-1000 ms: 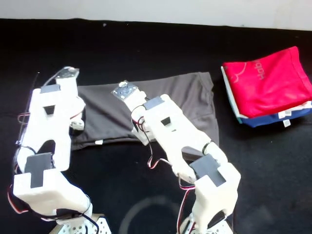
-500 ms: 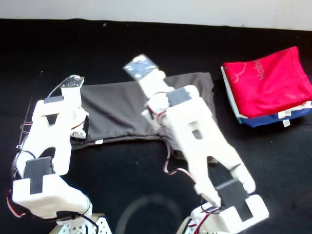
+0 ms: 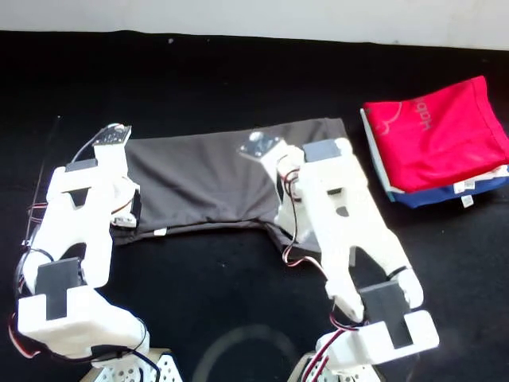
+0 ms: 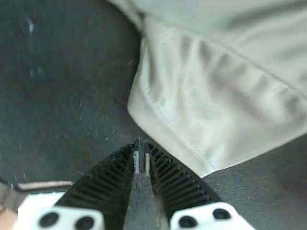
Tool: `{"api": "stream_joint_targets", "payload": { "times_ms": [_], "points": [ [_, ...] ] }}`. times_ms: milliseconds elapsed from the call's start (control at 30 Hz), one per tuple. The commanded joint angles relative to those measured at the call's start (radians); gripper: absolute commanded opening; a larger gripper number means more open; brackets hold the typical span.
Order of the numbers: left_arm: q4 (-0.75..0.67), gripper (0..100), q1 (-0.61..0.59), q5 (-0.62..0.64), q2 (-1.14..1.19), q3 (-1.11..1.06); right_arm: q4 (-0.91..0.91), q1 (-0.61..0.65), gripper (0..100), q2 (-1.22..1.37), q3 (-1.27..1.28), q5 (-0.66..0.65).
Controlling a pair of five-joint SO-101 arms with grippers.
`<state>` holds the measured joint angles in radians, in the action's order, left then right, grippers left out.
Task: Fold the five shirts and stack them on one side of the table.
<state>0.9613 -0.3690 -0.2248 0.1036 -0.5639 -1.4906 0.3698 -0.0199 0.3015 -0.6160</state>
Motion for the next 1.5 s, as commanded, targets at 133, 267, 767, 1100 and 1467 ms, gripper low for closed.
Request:
{"api": "stream_joint_targets", "payload": {
  "times_ms": [133,267,767,1100,1467],
  "points": [
    [-0.017,1,-0.038,-0.011,-0.002,-0.005,-0.001,-0.019,19.0,0.001,0.058,-0.098],
    [-0.017,1,-0.038,-0.011,-0.002,-0.005,0.035,-0.019,18.7,0.001,0.058,-0.137],
    [-0.018,1,-0.038,-0.011,-0.002,-0.005,0.209,-0.113,11.6,-0.002,0.133,-0.061],
    [-0.017,1,-0.038,-0.011,-0.002,-0.005,0.519,-0.205,0.6,0.008,0.248,-0.061],
    [-0.017,1,-0.038,-0.011,-0.002,-0.005,0.535,-0.302,1.2,-0.004,0.242,-0.063]
  ]
}}
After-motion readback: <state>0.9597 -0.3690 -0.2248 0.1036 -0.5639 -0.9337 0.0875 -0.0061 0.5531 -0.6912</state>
